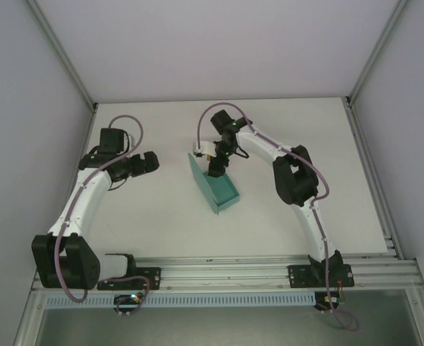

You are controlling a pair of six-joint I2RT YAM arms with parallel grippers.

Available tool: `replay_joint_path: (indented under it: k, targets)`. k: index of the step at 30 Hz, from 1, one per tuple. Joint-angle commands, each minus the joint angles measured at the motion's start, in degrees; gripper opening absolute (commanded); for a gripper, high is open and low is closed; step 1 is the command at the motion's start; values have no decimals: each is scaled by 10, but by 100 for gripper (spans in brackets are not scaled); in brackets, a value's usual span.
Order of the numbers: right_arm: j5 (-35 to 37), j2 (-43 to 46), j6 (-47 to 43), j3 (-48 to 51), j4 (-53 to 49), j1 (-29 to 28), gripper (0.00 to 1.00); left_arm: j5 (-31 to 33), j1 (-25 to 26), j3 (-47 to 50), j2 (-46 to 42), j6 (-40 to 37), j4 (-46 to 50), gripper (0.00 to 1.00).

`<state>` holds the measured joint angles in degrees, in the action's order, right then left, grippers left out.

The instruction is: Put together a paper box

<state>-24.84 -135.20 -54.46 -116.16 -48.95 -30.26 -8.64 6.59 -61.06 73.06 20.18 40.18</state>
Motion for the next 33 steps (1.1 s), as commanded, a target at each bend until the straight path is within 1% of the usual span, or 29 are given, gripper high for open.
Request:
replay_joint_path:
  k: [1, 3, 5, 8, 10, 12, 13, 15, 16, 18, 19, 20, 21, 24, 25, 27, 28, 29, 33]
  targets:
    - [31, -38, -13, -43, -66, -5, 55, -22, -5, 8, -14, 14, -14, 100]
    - [42, -40, 9, -40, -60, -5, 37, -22, -5, 8, -11, 14, -13, 100]
    - [53, -20, 36, -4, -24, -5, 19, -21, -4, 8, -9, 17, -15, 100]
    - [67, 46, 96, 95, 76, -4, 9, -21, -4, 9, -7, 20, -23, 100]
    - [103, 101, 175, 179, 171, -4, 4, -18, -4, 7, -4, 25, -29, 100]
    - [150, 148, 270, 245, 235, -5, 4, -13, -2, 5, 0, 29, -31, 100]
    - [182, 173, 333, 278, 259, -6, 4, -3, 1, 2, 2, 33, -27, 100]
    - [273, 213, 470, 333, 290, -12, 4, 18, 6, 2, 4, 39, -27, 100]
    - [334, 228, 560, 355, 283, -15, 5, 27, 9, 2, 5, 45, -28, 100]
    - [397, 247, 688, 387, 245, -19, 5, 29, 11, 4, 7, 51, -35, 100]
    - [422, 251, 763, 402, 219, -20, 4, 26, 12, 6, 8, 54, -42, 100]
    - [428, 252, 806, 414, 205, -21, 4, 20, 13, 6, 11, 54, -47, 100]
    - [451, 252, 860, 425, 191, -25, 4, 15, 15, 7, 14, 54, -51, 100]
    - [442, 249, 938, 443, 190, -40, 6, 9, 29, -1, 31, 48, -60, 100]
    - [437, 250, 944, 448, 193, -49, 8, 8, 37, -4, 38, 45, -63, 100]
    - [446, 249, 963, 448, 190, -59, 14, 5, 51, -13, 52, 38, -65, 100]
    - [445, 249, 966, 446, 190, -60, 21, 7, 59, -17, 59, 36, -66, 100]
    - [447, 251, 967, 446, 190, -60, 24, 6, 65, -22, 66, 33, -66, 100]
    - [458, 268, 952, 435, 174, -60, 33, -8, 86, -40, 83, 12, -71, 100]
